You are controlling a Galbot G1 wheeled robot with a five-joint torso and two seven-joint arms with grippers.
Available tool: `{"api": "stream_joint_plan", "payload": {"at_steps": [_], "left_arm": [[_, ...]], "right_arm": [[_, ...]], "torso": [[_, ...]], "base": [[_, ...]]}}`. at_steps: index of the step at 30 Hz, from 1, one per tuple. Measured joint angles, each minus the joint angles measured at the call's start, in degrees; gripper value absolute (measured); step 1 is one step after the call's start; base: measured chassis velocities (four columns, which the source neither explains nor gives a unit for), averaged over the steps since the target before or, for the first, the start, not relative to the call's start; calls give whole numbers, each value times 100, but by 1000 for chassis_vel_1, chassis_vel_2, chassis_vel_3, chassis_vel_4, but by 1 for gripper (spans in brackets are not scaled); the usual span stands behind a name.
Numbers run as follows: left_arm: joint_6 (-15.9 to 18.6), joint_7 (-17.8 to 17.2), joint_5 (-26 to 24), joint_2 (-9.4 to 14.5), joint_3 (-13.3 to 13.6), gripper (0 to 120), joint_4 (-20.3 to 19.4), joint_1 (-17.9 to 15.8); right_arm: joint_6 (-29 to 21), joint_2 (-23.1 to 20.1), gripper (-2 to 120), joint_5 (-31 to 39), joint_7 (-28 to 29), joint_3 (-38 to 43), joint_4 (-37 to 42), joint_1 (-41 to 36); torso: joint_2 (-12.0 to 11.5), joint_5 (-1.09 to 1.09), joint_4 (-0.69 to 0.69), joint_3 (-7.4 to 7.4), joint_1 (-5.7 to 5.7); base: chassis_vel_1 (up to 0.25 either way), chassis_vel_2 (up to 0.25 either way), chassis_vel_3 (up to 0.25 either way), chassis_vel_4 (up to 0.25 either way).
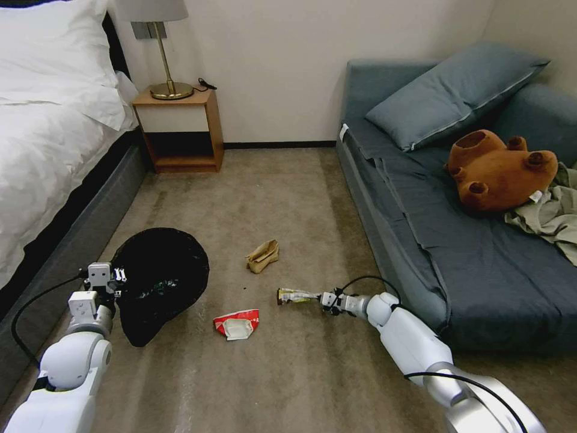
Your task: Pick up the trash bin, then pick up the garbage on the floor and place it into the trash bin.
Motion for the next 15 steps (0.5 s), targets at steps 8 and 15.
{"api": "stream_joint_plan", "payload": {"at_steps": [8, 15], "left_arm": [[10, -41, -3, 19, 93, 3, -119, 27], [23, -99, 2, 15, 324, 3, -388, 56]], "right_arm": [[-195, -685, 0, 964, -127, -429, 1852, -11], [-1369, -1562, 0, 3348, 6, -1126, 4018, 148]], "torso": [[0, 0, 1, 0, 0], [0, 0, 0, 0, 0]], "base": [[0, 0, 0, 0], [0, 0, 0, 0]]}}
